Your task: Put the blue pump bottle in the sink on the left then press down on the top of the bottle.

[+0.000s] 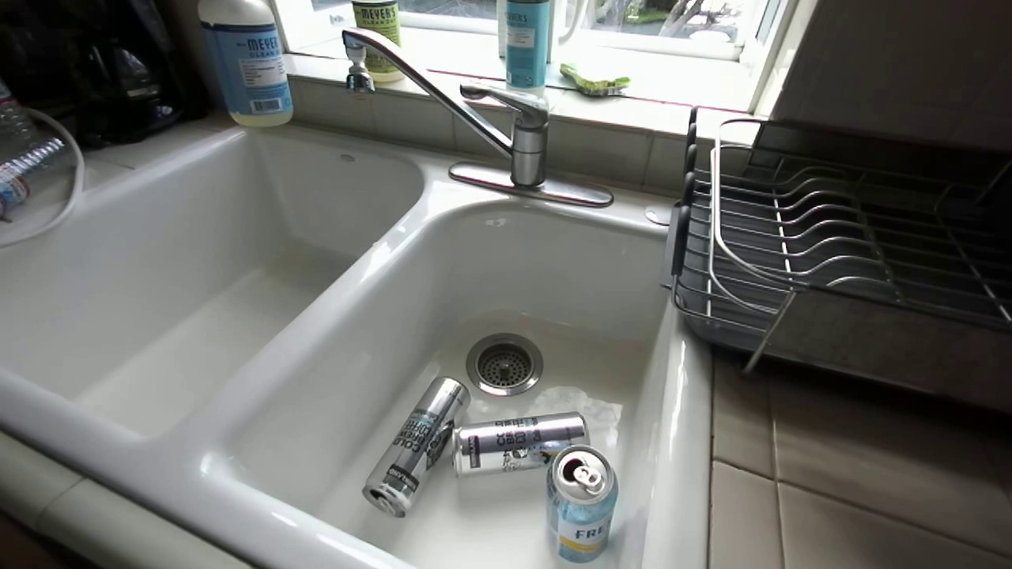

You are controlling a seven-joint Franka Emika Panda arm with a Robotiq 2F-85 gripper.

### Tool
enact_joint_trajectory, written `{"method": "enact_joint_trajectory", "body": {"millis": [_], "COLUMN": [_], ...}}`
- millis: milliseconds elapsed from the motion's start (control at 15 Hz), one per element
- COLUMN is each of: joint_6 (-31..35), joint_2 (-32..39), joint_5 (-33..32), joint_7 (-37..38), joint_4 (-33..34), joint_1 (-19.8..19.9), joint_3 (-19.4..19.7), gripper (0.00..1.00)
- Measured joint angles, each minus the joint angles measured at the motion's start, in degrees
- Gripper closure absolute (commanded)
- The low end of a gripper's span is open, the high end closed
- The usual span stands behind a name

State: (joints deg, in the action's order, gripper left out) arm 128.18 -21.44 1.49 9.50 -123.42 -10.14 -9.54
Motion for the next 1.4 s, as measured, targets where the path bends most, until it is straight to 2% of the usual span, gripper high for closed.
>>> {"method": "enact_joint_trajectory", "body": {"millis": [400, 467, 1067, 1133, 1400], "joint_6": [-0.18, -0.19, -0.18, -0.18, -0.18], "joint_2": [1.08, 1.45, 1.97, 1.97, 2.32], "joint_5": [5.08, 5.4, 5.38, 5.38, 5.38], "joint_7": [-11.55, -13.04, -13.25, -13.25, -13.25], "joint_4": [-7.03, -7.87, -7.86, -7.86, -8.13], "joint_1": [-0.95, -0.98, -0.87, -0.87, -0.94], "joint_3": [1.81, 2.01, 2.0, 1.99, 1.66], "gripper": [0.96, 0.85, 0.85, 0.96, 0.96]}}
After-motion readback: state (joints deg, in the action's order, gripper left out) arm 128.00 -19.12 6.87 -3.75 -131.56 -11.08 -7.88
